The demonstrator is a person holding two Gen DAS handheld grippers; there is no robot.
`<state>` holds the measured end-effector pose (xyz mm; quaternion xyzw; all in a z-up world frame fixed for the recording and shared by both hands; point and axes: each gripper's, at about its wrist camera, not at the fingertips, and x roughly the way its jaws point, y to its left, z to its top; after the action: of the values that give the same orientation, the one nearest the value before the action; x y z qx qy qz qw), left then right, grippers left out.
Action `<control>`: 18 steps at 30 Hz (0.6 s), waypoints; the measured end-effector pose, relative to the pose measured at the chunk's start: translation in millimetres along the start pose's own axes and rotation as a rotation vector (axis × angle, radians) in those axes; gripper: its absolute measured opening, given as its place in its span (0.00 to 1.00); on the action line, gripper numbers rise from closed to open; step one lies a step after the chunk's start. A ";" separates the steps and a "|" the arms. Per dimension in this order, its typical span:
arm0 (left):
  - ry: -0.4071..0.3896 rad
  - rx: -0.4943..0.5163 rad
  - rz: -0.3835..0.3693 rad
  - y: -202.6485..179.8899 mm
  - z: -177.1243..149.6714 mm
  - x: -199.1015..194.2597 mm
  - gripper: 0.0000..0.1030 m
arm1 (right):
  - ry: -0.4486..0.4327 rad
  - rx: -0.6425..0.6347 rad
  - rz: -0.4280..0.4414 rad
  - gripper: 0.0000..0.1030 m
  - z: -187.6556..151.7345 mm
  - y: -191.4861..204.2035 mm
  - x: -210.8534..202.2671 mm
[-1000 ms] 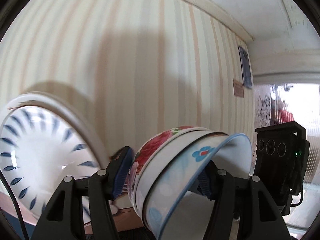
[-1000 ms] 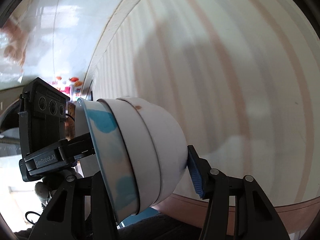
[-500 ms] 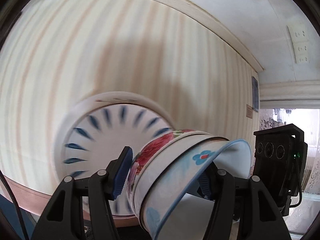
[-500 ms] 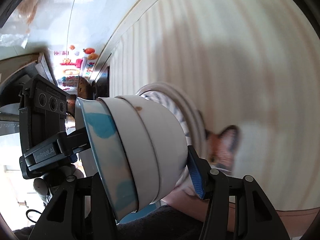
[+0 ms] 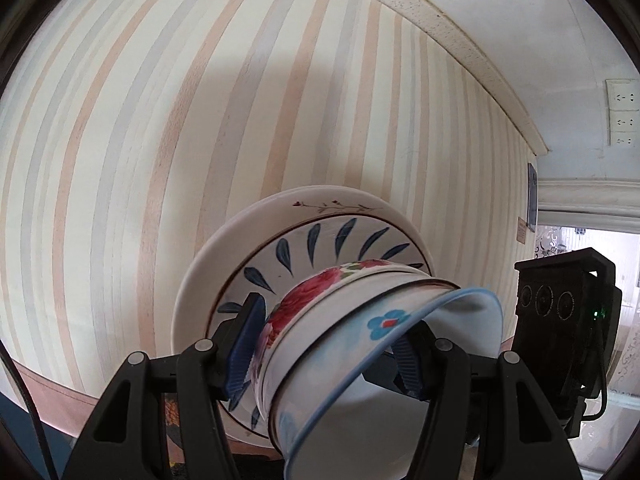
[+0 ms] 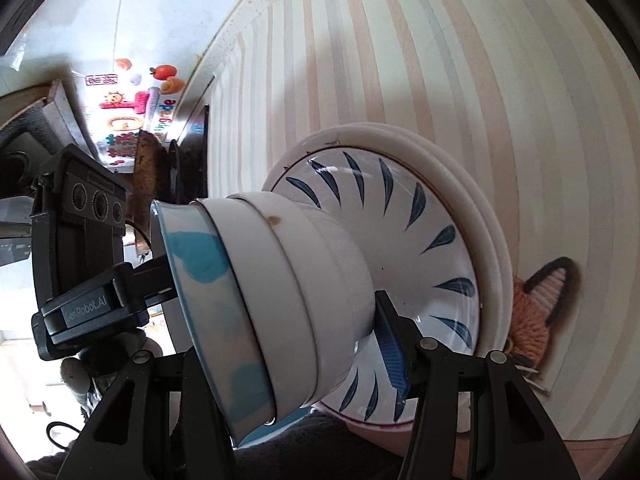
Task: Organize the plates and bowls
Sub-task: 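Carry the bowl stack with both grippers over the blue-leaf plate stack, then lower the bowl stack onto the plates and open both grippers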
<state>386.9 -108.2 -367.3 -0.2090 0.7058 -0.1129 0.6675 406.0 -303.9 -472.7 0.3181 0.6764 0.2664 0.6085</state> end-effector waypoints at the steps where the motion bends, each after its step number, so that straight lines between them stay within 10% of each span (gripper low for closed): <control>1: 0.002 0.003 0.000 0.1 0.5 0.9 0.56 | -0.002 0.004 -0.004 0.54 0.2 0.2 1.4; 18: 0.006 0.068 0.011 -11.0 0.4 2.5 0.56 | -0.027 0.049 -0.035 0.54 -3.1 -9.9 -5.3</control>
<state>388.8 -119.0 -364.8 -0.1819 0.7048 -0.1336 0.6725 402.1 -314.3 -476.2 0.3248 0.6798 0.2349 0.6141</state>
